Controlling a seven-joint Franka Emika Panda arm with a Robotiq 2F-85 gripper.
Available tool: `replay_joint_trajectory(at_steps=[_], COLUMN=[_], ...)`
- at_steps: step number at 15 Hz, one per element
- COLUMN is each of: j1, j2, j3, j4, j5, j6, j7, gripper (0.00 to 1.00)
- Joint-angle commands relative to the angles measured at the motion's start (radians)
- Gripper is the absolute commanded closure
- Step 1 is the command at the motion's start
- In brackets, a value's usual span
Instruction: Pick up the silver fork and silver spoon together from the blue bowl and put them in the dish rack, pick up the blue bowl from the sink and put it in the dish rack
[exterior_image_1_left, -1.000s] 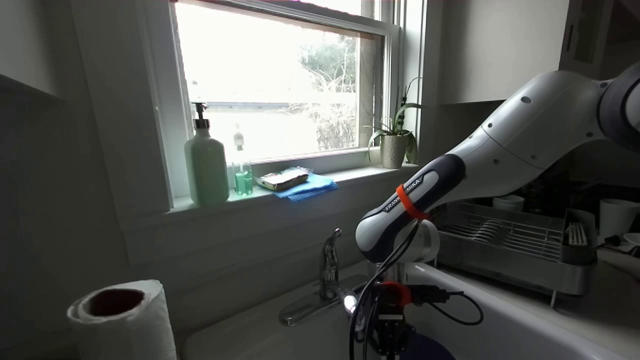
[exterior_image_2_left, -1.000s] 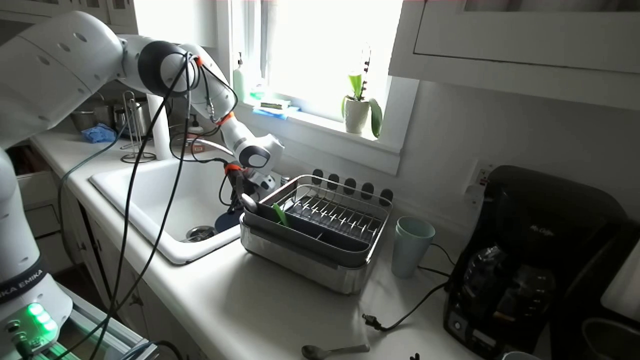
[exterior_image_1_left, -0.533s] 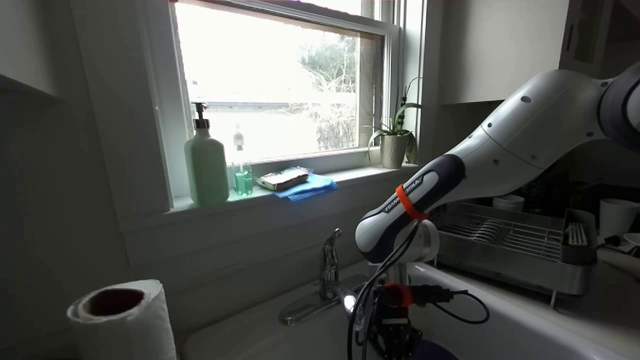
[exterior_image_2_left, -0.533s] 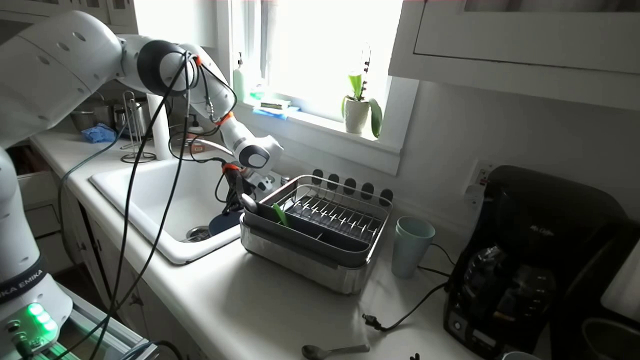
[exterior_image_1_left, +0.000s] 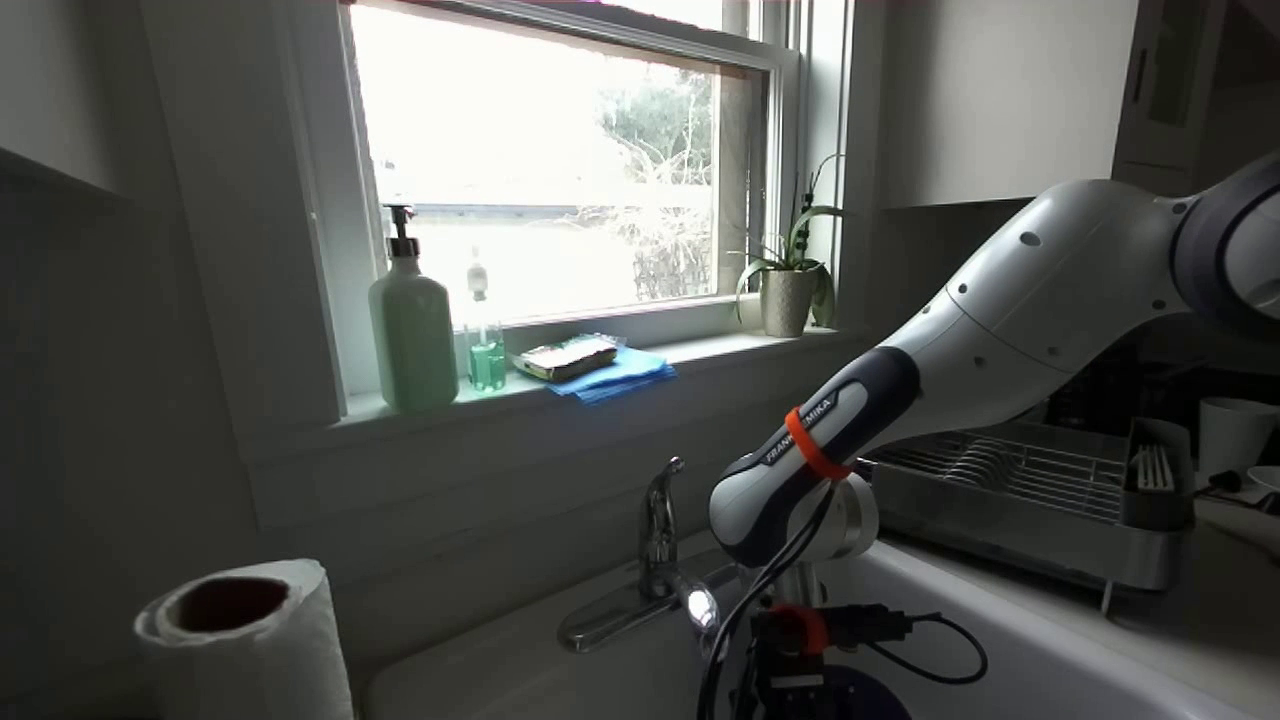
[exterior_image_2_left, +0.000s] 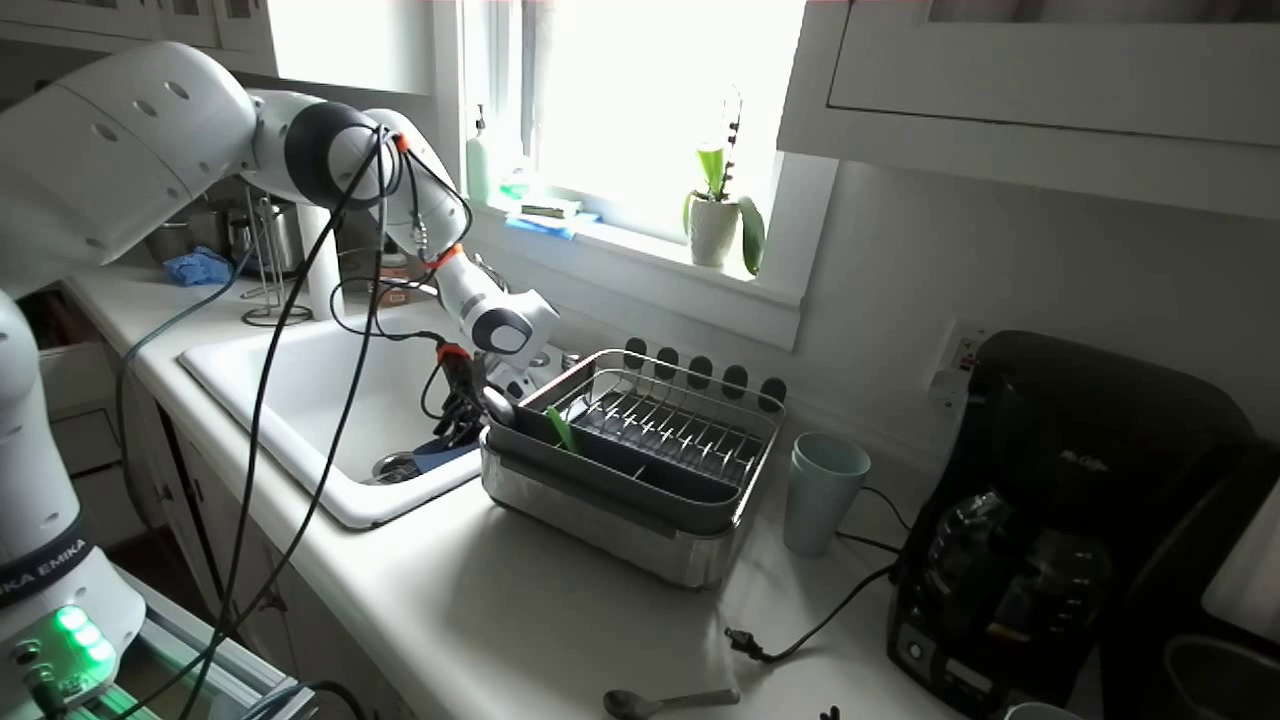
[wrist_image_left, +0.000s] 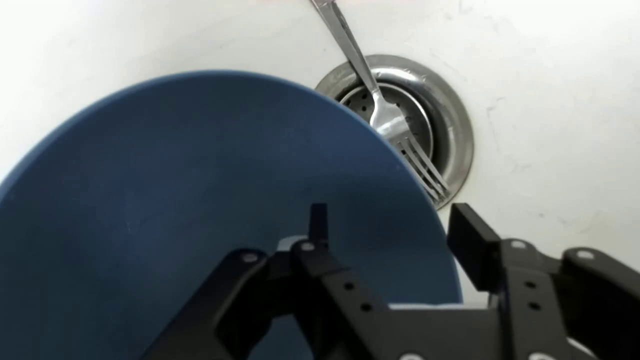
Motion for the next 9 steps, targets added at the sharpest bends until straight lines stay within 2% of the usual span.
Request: replay_joint_trajectory(at_steps=[1, 2, 4, 6, 7, 8, 9], j1=[0.019, 0.019, 0.015, 0.016, 0.021, 0.023, 0.023], j2=[0.024, 0.017, 0.003, 0.000, 0.005, 0.009, 0.010], j3=[-0.019, -0.021, -0.020, -0.021, -0.025, -0.027, -0.028], j4=[0.029, 0.021, 0.010, 0.004, 0.010, 0.012, 0.014], j5=[-0.020, -0.019, -0.015, -0.015, -0.023, -0.025, -0.026], j6=[0.026, 0.035, 0.043, 0.047, 0.043, 0.042, 0.039], j7=[0.016, 0.013, 0.006, 0.008, 0.014, 0.017, 0.020], gripper=[0.21, 0.08, 0.01, 0.00, 0.03, 0.25, 0.27])
